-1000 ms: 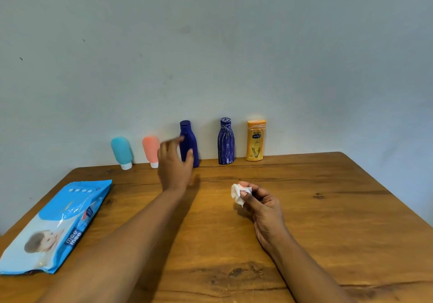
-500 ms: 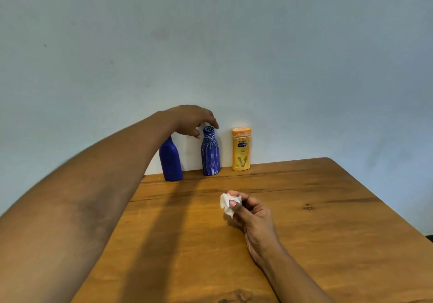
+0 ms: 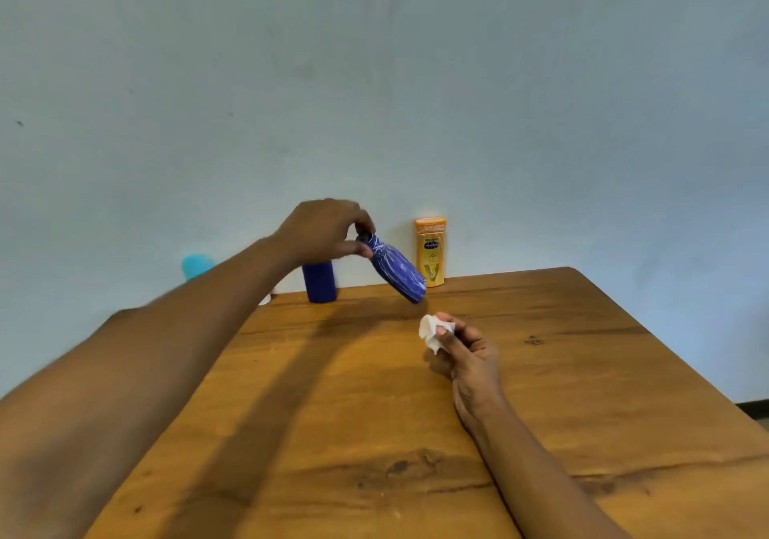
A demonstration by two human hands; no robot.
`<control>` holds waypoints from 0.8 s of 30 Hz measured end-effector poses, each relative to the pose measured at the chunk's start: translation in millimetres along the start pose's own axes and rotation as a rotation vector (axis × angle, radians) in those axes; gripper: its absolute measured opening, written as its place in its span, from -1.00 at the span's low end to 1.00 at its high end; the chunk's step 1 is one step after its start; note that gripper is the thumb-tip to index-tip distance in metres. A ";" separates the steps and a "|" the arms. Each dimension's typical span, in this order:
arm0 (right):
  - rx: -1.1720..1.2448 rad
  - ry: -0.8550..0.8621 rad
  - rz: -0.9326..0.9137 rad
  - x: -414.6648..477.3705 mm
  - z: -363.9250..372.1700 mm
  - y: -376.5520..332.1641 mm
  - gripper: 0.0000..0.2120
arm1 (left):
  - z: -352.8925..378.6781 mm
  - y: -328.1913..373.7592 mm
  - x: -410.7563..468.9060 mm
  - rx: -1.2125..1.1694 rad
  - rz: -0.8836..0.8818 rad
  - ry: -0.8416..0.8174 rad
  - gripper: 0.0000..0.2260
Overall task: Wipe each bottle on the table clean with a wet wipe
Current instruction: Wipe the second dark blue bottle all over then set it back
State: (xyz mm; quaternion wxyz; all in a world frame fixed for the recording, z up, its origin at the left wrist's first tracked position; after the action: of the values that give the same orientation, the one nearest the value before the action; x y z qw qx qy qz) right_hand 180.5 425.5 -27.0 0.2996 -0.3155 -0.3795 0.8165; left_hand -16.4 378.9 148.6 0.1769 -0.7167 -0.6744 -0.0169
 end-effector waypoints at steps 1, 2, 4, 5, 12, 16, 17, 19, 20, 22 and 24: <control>0.041 0.012 -0.009 -10.5 -5.7 -1.2 -0.71 | -4.2 13.7 -24.2 -0.054 -0.043 0.072 -0.71; 0.072 0.011 -0.028 -18.5 -12.0 -1.7 -0.54 | -4.6 25.9 -48.7 -0.121 -0.090 0.140 -0.71; 0.093 -0.013 -0.075 -40.0 -23.5 -1.0 -0.41 | -1.3 56.2 -102.8 -0.271 -0.180 0.239 -0.67; 0.095 -0.028 -0.102 -53.1 -28.5 0.7 -0.42 | 2.0 73.1 -129.4 -0.329 -0.215 0.271 -0.63; -0.034 -0.009 -0.191 -140.3 -36.1 5.0 -0.88 | 10.3 176.1 -271.8 -0.575 -0.560 0.369 -0.70; -0.325 -0.085 -0.179 -191.7 -12.7 23.3 -0.80 | 20.3 204.3 -318.6 -0.702 -0.657 0.395 -0.63; -0.373 -0.140 -0.180 -203.9 -4.7 28.7 -0.80 | 22.2 208.9 -324.4 -0.724 -0.682 0.402 -0.63; -0.494 -0.210 -0.227 -224.0 11.9 39.2 -0.73 | 23.8 217.7 -330.7 -0.745 -0.688 0.389 -0.60; -0.608 -0.209 -0.277 -231.4 20.3 43.6 -0.68 | 24.1 220.4 -331.4 -0.753 -0.684 0.379 -0.59; -0.838 -0.183 -0.382 -241.9 35.4 53.0 -0.67 | 24.5 221.8 -331.0 -0.754 -0.682 0.372 -0.60; -0.970 -0.183 -0.442 -249.7 49.7 63.2 -0.74 | 23.5 222.9 -330.4 -0.750 -0.674 0.375 -0.61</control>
State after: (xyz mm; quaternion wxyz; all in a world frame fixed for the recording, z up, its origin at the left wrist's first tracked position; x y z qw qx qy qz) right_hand 283.0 188.5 19.3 0.2500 -0.2577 -0.7949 0.4891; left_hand 165.7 61.8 -11.8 0.0110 -0.4592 -0.7716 -0.4401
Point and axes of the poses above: each hand's wrist, its own x-axis towards the middle knuckle, its own z-axis out of the palm, y = z × x, the point moved 5 cm from there along x, towards the middle knuckle, and after that the axes turned 13 degrees about z, right-handed, at the moved point
